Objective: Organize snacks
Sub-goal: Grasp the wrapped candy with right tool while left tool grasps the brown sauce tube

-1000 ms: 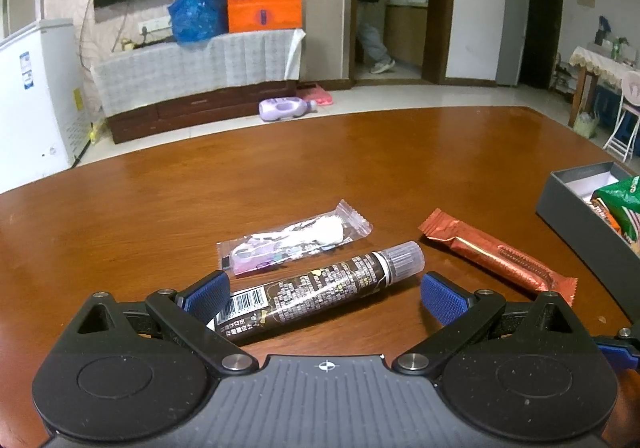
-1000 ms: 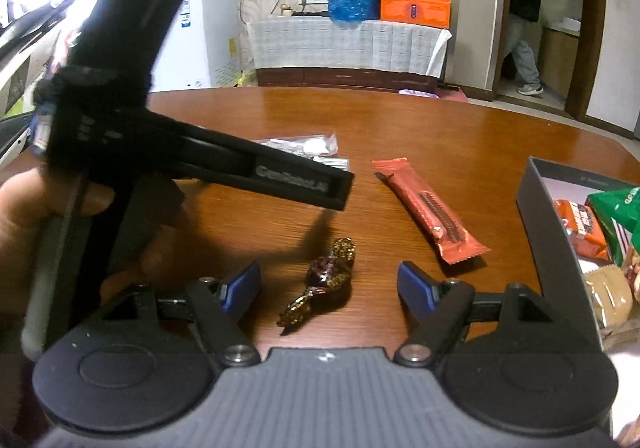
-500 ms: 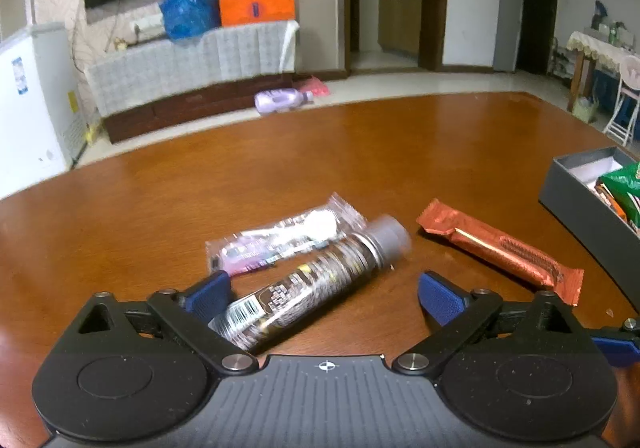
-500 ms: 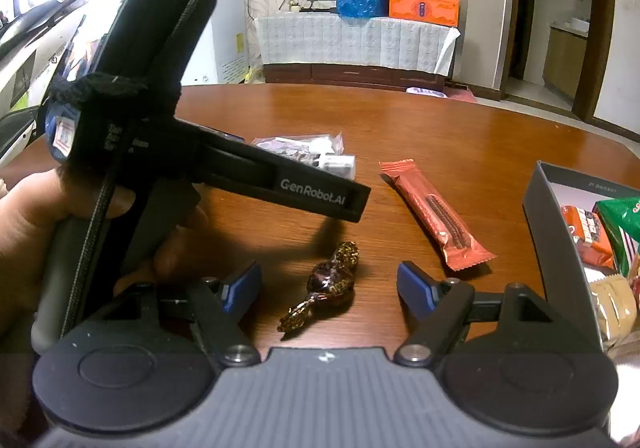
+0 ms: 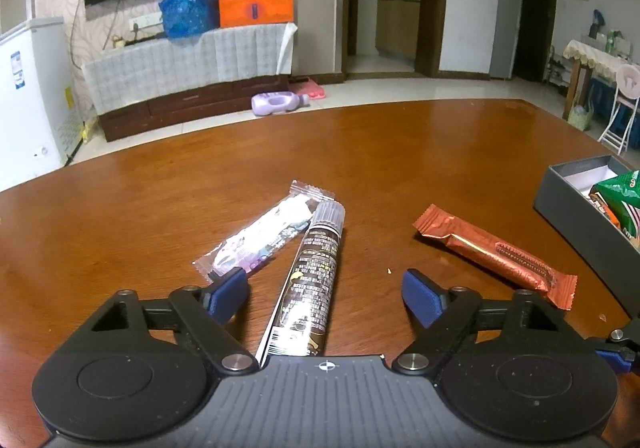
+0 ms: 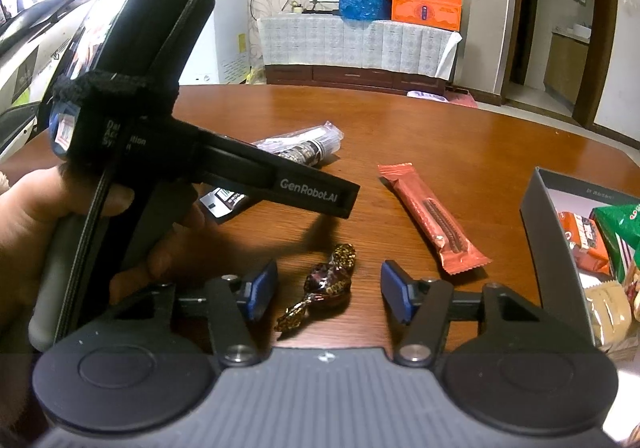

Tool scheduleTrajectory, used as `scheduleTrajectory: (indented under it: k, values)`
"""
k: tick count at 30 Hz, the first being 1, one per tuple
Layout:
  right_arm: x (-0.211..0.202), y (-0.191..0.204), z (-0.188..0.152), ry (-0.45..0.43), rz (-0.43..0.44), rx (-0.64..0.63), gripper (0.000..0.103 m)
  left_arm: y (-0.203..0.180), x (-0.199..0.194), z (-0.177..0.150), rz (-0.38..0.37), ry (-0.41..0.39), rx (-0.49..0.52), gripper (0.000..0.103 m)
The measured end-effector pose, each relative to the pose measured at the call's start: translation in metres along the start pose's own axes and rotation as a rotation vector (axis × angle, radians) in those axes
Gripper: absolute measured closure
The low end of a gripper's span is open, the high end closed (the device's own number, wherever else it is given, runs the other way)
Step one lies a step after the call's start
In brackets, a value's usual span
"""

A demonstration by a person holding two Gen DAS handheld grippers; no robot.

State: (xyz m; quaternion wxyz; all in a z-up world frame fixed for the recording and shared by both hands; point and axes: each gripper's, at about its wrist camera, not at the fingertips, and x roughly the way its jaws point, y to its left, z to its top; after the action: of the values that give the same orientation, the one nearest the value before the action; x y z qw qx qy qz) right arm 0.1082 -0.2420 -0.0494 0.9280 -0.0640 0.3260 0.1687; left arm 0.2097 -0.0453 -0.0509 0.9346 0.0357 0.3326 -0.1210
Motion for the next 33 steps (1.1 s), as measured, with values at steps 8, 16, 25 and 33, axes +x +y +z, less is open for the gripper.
scheduleTrajectory:
  k: [8,16,25,33]
  values:
    - [-0.001,-0.0013,0.0005,0.001,-0.003,0.01,0.055,-0.0006,-0.0013,0.0002,0.005,-0.011,-0.005,0.034]
    - [-0.0021,-0.0026,0.0011,0.003,-0.005,0.005,0.059,0.0006,-0.0016,0.001,0.004,-0.012,-0.007,0.036]
    - [-0.0026,-0.0064,0.0027,0.014,-0.003,0.009,0.069,0.002,-0.0028,0.0027,0.008,-0.016,-0.008,0.044]
    - [-0.0001,-0.0059,0.0035,0.017,-0.006,0.002,0.075,0.0023,-0.0035,0.0017,0.002,-0.022,-0.01,0.056]
